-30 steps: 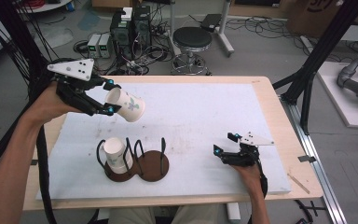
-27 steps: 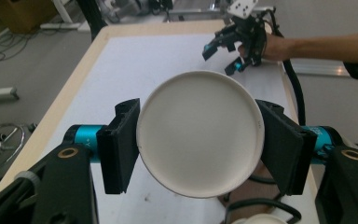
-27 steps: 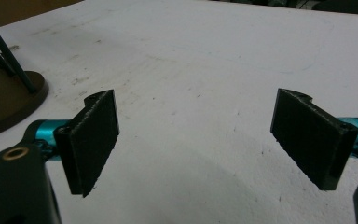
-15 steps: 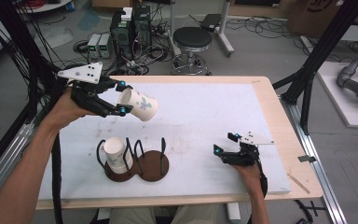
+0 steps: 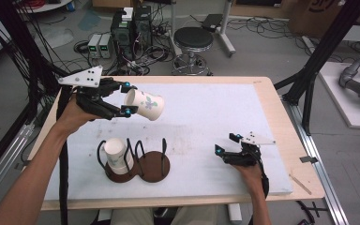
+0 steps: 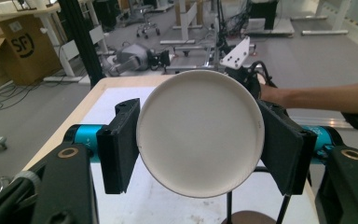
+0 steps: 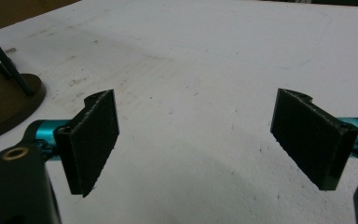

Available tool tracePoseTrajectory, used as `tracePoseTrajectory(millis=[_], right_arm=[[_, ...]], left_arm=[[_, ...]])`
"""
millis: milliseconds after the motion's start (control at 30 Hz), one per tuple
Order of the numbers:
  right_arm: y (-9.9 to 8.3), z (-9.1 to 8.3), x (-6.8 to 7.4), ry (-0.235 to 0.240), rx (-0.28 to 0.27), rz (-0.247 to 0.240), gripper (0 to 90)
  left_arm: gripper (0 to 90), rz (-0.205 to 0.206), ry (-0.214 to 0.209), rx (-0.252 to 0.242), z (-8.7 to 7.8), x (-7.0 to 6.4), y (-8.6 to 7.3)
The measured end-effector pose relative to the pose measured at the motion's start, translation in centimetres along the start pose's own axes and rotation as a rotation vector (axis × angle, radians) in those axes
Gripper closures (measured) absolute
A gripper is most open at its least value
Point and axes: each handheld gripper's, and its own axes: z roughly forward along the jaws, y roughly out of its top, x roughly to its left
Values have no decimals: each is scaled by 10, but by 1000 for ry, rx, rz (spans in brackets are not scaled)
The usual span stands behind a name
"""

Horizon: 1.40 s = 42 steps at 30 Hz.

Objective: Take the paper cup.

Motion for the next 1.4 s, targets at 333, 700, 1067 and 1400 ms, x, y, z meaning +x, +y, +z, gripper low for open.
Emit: tracePoseTrajectory(millis=[333, 700, 1067, 1400], right_arm=[[0, 0, 0, -7, -7, -6, 155], [0, 0, 0, -10, -1, -5, 155], [0, 0, 1, -14, -1, -6, 155], [1, 1, 3, 0, 18, -31, 155]], left_arm=[[345, -19, -25, -17, 11, 2, -9], [346, -44, -28, -39, 9, 2, -16], [346, -39, -42, -38, 11, 0, -16], [346, -35, -33, -41, 7, -1, -14]])
